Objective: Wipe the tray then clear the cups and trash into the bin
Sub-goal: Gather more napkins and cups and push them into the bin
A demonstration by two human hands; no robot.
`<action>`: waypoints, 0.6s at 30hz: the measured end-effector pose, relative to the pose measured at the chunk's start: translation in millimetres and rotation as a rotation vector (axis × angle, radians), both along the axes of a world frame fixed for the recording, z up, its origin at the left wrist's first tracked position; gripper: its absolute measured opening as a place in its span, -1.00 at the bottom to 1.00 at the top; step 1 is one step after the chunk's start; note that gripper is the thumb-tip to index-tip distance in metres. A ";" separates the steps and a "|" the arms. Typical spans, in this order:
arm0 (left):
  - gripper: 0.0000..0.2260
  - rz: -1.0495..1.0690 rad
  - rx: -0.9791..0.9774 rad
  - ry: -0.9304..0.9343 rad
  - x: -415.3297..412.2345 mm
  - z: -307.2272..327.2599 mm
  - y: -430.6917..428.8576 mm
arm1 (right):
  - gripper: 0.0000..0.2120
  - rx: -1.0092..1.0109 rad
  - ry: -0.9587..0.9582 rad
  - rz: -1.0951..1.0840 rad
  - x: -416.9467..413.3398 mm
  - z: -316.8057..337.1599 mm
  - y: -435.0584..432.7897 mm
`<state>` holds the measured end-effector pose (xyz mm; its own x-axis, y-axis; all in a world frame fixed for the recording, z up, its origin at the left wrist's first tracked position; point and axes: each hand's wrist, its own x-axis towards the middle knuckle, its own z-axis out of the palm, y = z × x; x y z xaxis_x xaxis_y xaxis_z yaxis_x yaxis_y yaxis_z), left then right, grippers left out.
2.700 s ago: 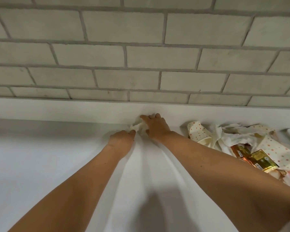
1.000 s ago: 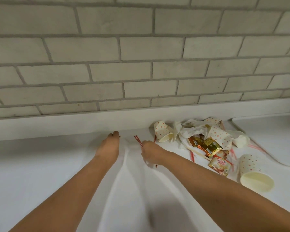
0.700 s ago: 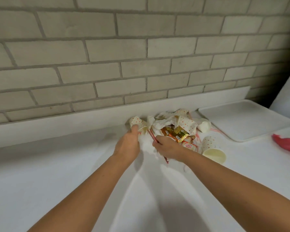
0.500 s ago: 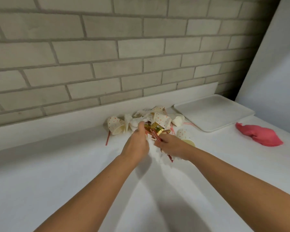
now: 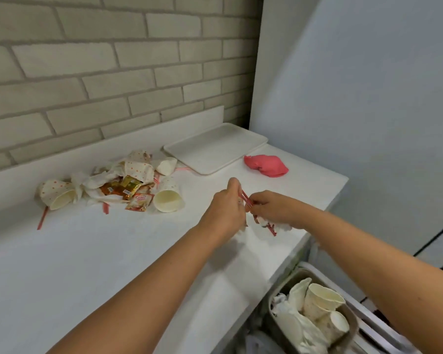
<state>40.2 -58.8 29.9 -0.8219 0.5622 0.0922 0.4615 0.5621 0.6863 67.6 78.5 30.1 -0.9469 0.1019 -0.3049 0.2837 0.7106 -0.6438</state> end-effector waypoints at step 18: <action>-0.75 -0.103 -0.426 -0.327 117.9 -166.2 120.1 | -0.73 0.125 -0.397 -0.116 149.6 -158.9 116.7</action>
